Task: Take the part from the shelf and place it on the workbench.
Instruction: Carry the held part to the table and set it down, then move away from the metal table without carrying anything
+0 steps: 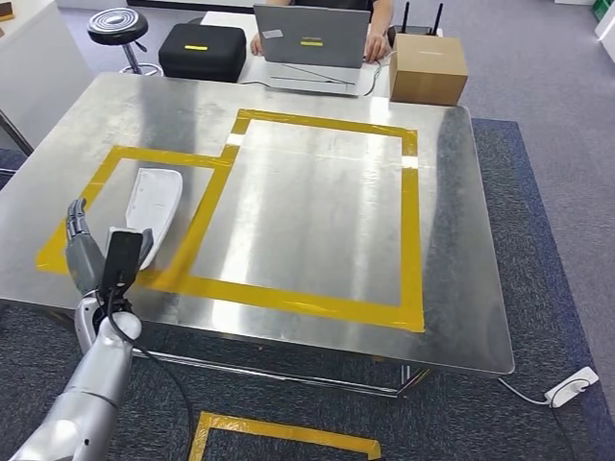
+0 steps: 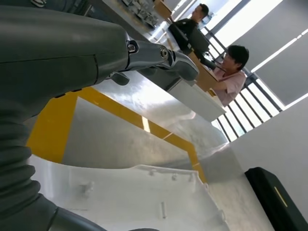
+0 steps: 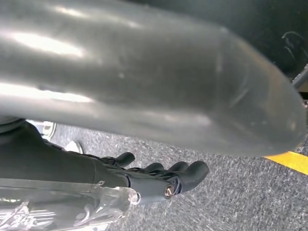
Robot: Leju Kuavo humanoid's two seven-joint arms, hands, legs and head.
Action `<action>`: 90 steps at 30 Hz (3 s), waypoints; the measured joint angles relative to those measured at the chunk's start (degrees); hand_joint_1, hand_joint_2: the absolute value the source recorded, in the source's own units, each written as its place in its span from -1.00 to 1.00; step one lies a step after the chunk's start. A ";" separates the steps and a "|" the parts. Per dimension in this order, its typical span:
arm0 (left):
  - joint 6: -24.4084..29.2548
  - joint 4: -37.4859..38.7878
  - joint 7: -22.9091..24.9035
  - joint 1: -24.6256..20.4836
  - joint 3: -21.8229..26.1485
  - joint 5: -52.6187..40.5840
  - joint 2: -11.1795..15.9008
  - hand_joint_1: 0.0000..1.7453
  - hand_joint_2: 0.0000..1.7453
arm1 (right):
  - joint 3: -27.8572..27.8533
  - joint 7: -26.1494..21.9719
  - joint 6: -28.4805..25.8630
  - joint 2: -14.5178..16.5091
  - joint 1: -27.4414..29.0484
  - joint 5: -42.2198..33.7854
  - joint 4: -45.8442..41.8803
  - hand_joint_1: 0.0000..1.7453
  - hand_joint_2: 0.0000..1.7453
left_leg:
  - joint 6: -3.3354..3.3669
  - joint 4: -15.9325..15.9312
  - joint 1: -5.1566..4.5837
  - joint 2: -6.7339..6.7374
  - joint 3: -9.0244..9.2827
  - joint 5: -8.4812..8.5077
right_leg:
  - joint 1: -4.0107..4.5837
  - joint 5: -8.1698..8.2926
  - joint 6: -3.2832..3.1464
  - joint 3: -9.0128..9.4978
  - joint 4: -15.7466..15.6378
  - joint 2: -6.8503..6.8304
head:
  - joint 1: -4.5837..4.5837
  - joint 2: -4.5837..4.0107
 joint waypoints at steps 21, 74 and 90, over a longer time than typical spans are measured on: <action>-0.92 -11.48 -1.62 8.52 0.00 3.49 -0.30 -1.00 -1.00 | -1.85 -0.19 0.00 -0.13 0.44 -1.13 0.00 -1.00 -1.00 | -0.02 -0.01 0.00 0.00 -0.01 -0.01 | 0.00 -0.01 -0.02 0.00 0.01 -0.02 | 0.01 0.00; -9.33 -14.58 -3.65 15.50 5.54 16.57 -2.81 -1.00 -1.00 | -2.38 -0.84 -0.85 -0.31 0.65 -1.59 0.00 -1.00 -1.00 | -2.41 15.29 0.87 0.03 -5.65 -8.90 | -1.37 -0.43 -1.15 0.23 0.38 -0.69 | 0.03 -0.01; -9.32 -14.95 -3.67 15.76 5.67 16.58 -2.99 -1.00 -1.00 | -2.38 -0.84 -0.85 -0.31 0.69 -1.57 0.00 -1.00 -1.00 | 0.81 -0.82 0.49 0.05 2.07 -1.34 | -1.15 -7.93 1.91 -7.63 17.14 -1.07 | 0.77 0.00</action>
